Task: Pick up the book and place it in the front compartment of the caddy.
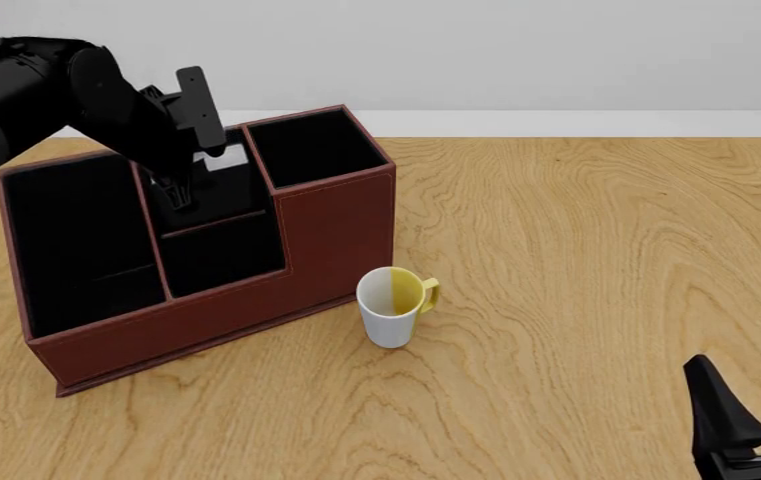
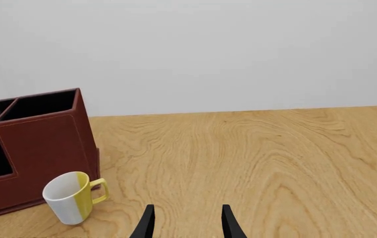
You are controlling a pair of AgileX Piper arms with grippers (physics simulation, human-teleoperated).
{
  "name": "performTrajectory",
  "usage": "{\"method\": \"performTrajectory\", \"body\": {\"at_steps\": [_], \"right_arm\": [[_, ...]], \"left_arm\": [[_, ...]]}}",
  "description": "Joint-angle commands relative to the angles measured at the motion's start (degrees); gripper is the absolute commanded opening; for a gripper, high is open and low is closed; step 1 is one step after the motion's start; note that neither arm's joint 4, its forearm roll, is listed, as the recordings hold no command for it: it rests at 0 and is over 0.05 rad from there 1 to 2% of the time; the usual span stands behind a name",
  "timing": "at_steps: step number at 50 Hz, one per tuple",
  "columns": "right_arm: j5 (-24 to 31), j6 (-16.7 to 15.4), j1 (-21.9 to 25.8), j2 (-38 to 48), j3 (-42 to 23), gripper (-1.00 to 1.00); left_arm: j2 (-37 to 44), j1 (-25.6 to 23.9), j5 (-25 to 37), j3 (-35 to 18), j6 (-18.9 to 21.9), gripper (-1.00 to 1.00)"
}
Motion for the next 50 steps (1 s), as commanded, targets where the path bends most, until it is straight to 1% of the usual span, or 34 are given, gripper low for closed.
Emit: {"method": "performTrajectory", "body": {"at_steps": [1, 7, 8, 26, 35, 40, 46, 47, 50], "right_arm": [[-0.12, -0.33, 0.1, 0.12, 0.16, 1.0], [-0.11, -0.38, 0.11, 0.12, 0.09, 1.0], [-0.1, -0.35, 0.12, 0.09, 0.06, 1.0], [0.0, -0.07, 0.35, -0.13, -0.08, 1.0], [0.0, 0.2, 0.33, -0.15, -0.27, 1.0], [-0.01, 0.31, 0.47, -0.16, -0.37, 1.0], [0.02, 0.63, 0.64, -0.17, -0.52, 1.0], [0.0, 0.67, 0.67, -0.17, -0.51, 1.0], [-0.06, 0.79, 0.71, -0.18, -0.53, 1.0]], "left_arm": [[1.61, 0.79, -2.24, -0.47, 0.56, -1.0], [1.85, 1.01, -2.86, 0.0, 0.54, -1.0], [2.04, 1.24, -3.29, -0.02, 0.71, 1.0], [1.6, 2.34, -3.05, -1.33, 1.79, 1.0], [-0.14, 1.72, -1.54, -2.59, 1.29, 1.0], [-2.64, 0.54, -0.07, -3.0, 0.81, 1.0], [-7.81, -1.7, 1.46, -2.12, 0.27, 1.0], [-9.18, -2.91, 2.76, -2.75, -1.09, 1.0], [-12.59, -3.56, 2.84, -0.71, -0.78, 1.0]]}}
